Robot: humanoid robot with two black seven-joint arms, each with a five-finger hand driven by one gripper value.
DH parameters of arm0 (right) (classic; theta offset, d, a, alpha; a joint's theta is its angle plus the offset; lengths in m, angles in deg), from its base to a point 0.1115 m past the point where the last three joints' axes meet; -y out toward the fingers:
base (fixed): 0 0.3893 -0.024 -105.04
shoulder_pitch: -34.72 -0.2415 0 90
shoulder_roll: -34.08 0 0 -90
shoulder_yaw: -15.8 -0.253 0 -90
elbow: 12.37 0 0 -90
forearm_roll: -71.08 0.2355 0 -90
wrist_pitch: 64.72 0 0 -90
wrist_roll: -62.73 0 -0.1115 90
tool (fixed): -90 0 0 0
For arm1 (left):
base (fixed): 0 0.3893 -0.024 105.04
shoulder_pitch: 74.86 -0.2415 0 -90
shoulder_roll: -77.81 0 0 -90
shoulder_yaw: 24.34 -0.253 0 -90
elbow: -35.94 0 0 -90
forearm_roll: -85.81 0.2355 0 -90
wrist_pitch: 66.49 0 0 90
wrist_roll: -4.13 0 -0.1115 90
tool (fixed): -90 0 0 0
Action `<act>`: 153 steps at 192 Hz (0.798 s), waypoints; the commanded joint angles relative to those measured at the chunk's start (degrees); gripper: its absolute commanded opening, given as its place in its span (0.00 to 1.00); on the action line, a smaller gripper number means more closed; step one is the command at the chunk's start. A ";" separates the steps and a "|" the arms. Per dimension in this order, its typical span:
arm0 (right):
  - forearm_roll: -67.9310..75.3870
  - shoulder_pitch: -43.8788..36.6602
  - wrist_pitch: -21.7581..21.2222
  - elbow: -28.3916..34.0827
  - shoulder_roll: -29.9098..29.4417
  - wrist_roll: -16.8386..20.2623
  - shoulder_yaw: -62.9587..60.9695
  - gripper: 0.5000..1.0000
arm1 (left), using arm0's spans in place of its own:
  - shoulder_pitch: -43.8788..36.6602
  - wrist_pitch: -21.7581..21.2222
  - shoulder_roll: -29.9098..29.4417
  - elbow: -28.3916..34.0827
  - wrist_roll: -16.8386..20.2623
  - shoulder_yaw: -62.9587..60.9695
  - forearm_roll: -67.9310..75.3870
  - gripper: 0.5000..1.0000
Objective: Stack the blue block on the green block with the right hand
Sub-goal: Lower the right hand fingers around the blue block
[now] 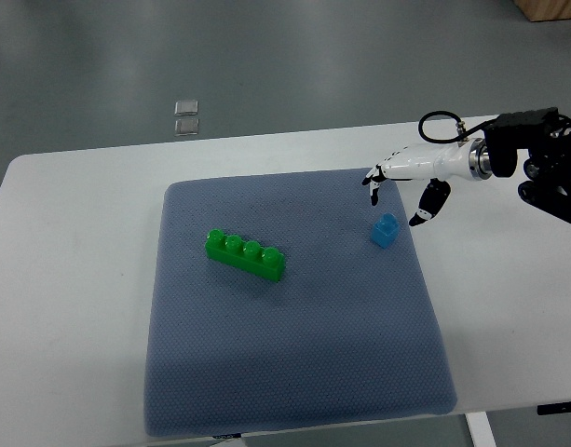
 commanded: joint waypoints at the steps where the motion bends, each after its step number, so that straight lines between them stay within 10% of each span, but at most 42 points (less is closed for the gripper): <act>1: -0.11 1.05 1.16 -0.61 -0.42 0.09 0.08 0.82 | 0.00 0.00 0.00 0.01 0.00 0.00 0.00 1.00; 153: -0.19 3.60 6.00 -4.21 -2.97 0.97 0.88 0.81 | 0.00 0.00 0.00 0.01 0.00 0.00 0.00 1.00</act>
